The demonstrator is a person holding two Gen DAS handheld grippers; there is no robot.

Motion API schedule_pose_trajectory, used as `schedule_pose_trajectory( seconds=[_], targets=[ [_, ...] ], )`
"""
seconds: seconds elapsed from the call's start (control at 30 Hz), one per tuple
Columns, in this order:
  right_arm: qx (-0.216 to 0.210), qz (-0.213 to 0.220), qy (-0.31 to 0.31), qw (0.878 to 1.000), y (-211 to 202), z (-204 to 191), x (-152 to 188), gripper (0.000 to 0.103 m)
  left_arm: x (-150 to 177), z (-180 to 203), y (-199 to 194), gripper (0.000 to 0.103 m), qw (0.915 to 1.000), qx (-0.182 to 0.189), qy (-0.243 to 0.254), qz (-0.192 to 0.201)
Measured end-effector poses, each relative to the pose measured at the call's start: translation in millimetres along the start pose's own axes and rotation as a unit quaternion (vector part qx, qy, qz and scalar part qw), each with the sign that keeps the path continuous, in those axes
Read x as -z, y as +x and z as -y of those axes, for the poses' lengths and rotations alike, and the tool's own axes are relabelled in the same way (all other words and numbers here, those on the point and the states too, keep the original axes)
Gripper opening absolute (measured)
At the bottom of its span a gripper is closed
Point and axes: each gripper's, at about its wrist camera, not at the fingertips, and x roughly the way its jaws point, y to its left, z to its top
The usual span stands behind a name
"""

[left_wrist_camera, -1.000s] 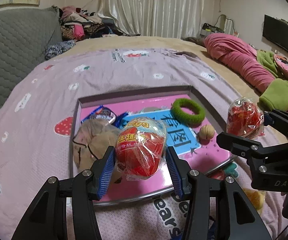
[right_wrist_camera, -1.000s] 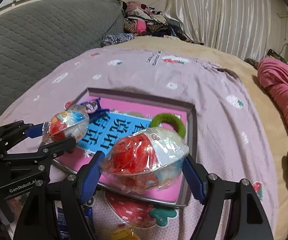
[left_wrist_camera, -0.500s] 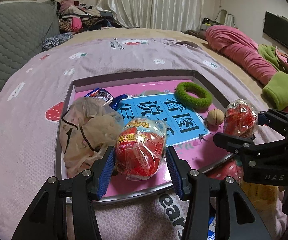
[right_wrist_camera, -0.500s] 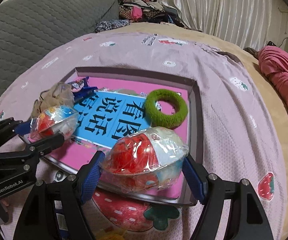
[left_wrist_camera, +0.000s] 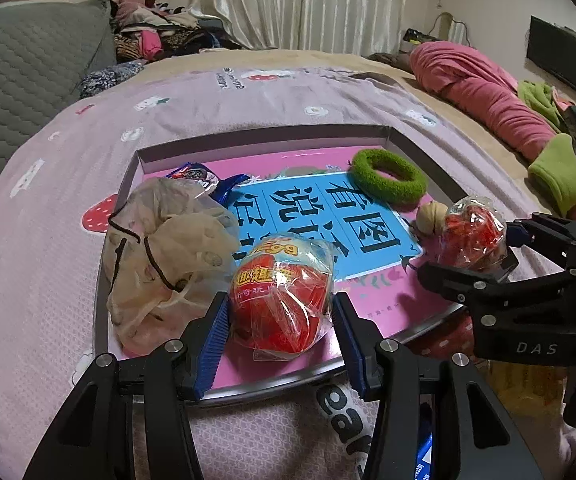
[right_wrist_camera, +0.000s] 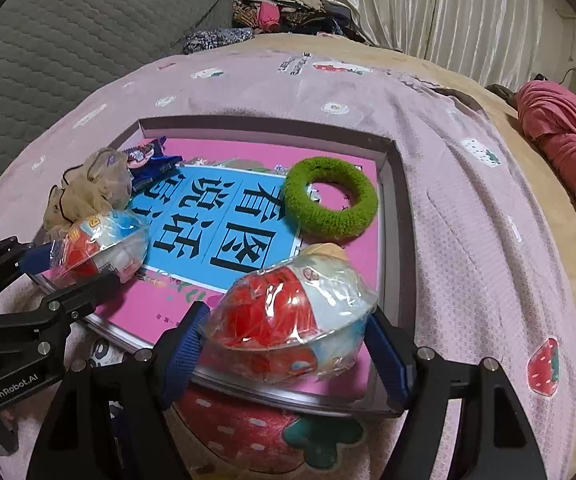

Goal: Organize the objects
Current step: 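Lower both candy balls onto the book and open both tools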

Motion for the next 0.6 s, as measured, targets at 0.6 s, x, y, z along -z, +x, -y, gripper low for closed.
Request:
schedule_pose_trajectory(
  seconds=[0.6],
  targets=[
    [0.007, -0.037, 0.000, 0.999, 5.5, -0.2, -2.5, 0.077, 3.0, -4.5, -1.6, 0.071, 0.9999, -0.002, -0.004, -0.010]
  ],
)
